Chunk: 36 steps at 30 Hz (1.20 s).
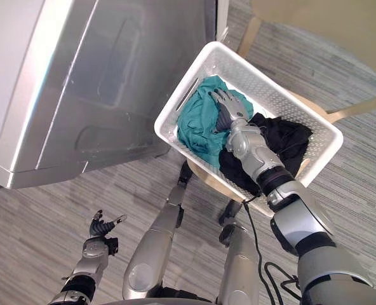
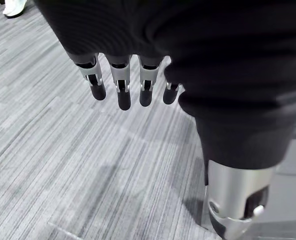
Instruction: Pick up the laundry basket with both hands and put the clothes into the washing machine.
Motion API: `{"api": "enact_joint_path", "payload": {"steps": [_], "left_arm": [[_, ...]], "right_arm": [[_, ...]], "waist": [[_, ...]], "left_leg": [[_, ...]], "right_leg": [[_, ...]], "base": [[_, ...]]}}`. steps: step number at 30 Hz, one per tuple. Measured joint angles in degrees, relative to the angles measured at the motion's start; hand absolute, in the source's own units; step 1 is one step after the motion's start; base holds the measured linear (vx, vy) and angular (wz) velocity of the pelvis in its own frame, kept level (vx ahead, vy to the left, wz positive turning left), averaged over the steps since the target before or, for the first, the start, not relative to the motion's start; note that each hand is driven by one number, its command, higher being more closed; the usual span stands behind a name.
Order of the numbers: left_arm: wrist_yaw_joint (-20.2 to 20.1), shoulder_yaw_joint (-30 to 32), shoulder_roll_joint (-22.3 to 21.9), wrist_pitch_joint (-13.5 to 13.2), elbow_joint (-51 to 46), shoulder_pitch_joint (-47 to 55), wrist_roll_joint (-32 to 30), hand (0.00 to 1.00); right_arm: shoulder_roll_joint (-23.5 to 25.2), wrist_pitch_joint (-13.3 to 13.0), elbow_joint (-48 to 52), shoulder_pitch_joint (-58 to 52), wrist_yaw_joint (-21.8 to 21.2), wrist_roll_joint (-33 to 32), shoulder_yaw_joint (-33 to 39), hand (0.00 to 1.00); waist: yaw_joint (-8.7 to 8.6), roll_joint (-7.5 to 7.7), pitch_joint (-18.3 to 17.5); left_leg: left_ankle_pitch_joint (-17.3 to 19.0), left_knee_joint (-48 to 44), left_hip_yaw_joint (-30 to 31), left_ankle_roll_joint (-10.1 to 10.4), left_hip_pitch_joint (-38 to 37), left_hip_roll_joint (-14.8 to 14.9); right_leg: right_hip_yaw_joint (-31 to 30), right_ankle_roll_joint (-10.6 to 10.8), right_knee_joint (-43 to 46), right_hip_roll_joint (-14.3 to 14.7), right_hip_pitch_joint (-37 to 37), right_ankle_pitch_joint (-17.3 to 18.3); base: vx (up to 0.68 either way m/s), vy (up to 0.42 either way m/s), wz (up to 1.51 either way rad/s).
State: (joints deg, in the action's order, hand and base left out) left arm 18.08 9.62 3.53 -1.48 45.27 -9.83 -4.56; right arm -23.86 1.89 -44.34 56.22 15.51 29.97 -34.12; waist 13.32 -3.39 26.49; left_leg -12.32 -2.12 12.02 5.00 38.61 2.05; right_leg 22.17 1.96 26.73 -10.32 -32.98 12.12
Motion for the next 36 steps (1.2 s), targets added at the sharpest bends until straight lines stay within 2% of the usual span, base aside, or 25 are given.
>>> {"api": "enact_joint_path", "payload": {"steps": [7, 13, 17, 20, 23, 25, 26, 27, 30, 34, 36], "left_arm": [[1.1, -0.1, -0.6, -0.2, -3.2, -2.7, 0.6, 0.00], [1.0, 0.2, -0.6, 0.0, -3.7, -2.7, 1.7, 0.00], [0.9, 2.2, -0.5, 0.2, -3.6, -1.9, 1.7, 0.00], [0.7, 2.3, -0.5, 1.0, -3.6, -1.3, 1.7, 0.00], [0.6, 2.2, -0.4, 1.3, -3.5, 1.4, 1.6, 0.00], [0.0, 2.2, -0.3, 2.4, -2.6, 4.2, 1.6, 0.00], [-0.4, 2.1, -0.1, 2.7, -2.1, 4.9, 1.5, 0.00], [-0.8, 1.9, 0.4, 3.3, -0.9, 6.2, 1.5, 0.00], [-1.9, 2.0, 1.1, 4.7, 2.3, 7.4, 1.1, 0.00], [-1.9, 3.0, 1.9, 5.1, 3.2, 10.7, 1.1, 0.00], [-1.9, 4.6, 1.9, 5.1, 3.5, 11.3, 1.1, 0.00]], "right_arm": [[0.9, 1.0, 0.2, 1.3, 2.3, -0.2, 2.5, 1.00], [2.1, 1.4, 4.2, -2.9, 1.6, -7.3, 8.5, 1.00], [3.9, 2.3, 12.4, -10.2, 0.7, -9.9, 12.5, 1.00], [4.5, 2.3, 22.3, -16.2, 0.7, -11.1, 17.0, 1.00], [7.5, 2.0, 32.3, -24.3, 0.8, -13.6, 21.2, 1.00], [11.4, 1.3, 39.3, -32.5, 0.8, -16.1, 24.0, 1.00], [12.4, 0.7, 40.2, -34.5, 0.8, -16.7, 24.5, 1.00], [14.6, 0.3, 41.5, -37.8, 0.6, -18.3, 25.3, 1.00], [18.6, -1.1, 44.8, -44.5, 0.3, -19.6, 27.7, 1.00], [22.4, -2.4, 48.3, -49.7, -1.2, -23.9, 28.7, 1.00], [23.5, -4.1, 51.0, -53.6, -2.2, -27.7, 29.7, 1.00]], "waist": [[-0.25, 0.16, -0.1], [-0.45, 1.69, 0.3], [-1.71, 3.94, 0.3], [-1.82, 4.39, 0.2], [-3.00, 5.21, -0.2], [-3.63, 6.92, -2.8], [-3.99, 7.52, -4.0], [-4.68, 8.76, -6.2], [-5.45, 10.41, -9.6], [-6.15, 10.22, -12.9], [-6.61, 9.69, -13.5]], "left_leg": [[-0.2, 0.1, 0.6, 0.3, 1.3, 0.1], [-0.3, -0.4, 0.5, 0.5, 0.0, 0.0], [-0.3, -0.1, -0.3, 0.5, -3.2, 0.2], [-0.3, 0.7, -1.5, 0.5, -6.1, 0.7], [-0.3, 2.4, -2.3, 0.5, -11.6, 1.0], [-0.2, 3.6, -3.2, 0.4, -15.1, 1.4], [-0.2, 4.1, -3.3, 0.4, -15.8, 1.6], [-0.2, 4.9, -3.7, 0.4, -17.3, 2.1], [0.6, 5.9, -5.9, 0.5, -21.4, 3.2], [2.4, 6.1, -10.6, 0.1, -26.6, 3.9], [4.1, 3.6, -11.6, -0.1, -27.7, 3.8]], "right_leg": [[1.5, -0.5, 2.3, -0.6, -1.4, 1.8], [2.8, -0.5, 1.8, -0.5, 1.0, 1.8], [2.7, -0.5, 0.7, -0.4, 4.4, 1.8], [2.2, -0.4, -0.3, 0.0, 6.9, 1.7], [1.5, -0.3, -1.4, 0.3, 11.4, 1.7], [0.7, -0.1, -3.0, 0.9, 14.5, 1.5], [0.5, 0.1, -3.7, 1.3, 15.2, 1.4], [0.0, 0.2, -5.3, 2.0, 16.6, 1.0], [-2.3, 0.4, -10.1, 3.9, 20.8, -1.2], [-7.5, 0.7, -14.1, 5.2, 24.8, -3.7], [-9.4, 0.8, -12.7, 5.3, 25.8, -4.0]], "base": [[0.01, -0.087, 0.12], [0.03, -0.049, 0.09], [-0.01, -0.034, 0.00], [-0.06, -0.029, -0.18], [-0.03, -0.043, -0.14], [0.02, -0.065, -0.18], [0.04, -0.056, -0.18], [0.05, -0.041, -0.18], [0.04, -0.036, -0.40], [-0.02, 0.008, -0.74], [-0.02, 0.031, -0.31]]}}
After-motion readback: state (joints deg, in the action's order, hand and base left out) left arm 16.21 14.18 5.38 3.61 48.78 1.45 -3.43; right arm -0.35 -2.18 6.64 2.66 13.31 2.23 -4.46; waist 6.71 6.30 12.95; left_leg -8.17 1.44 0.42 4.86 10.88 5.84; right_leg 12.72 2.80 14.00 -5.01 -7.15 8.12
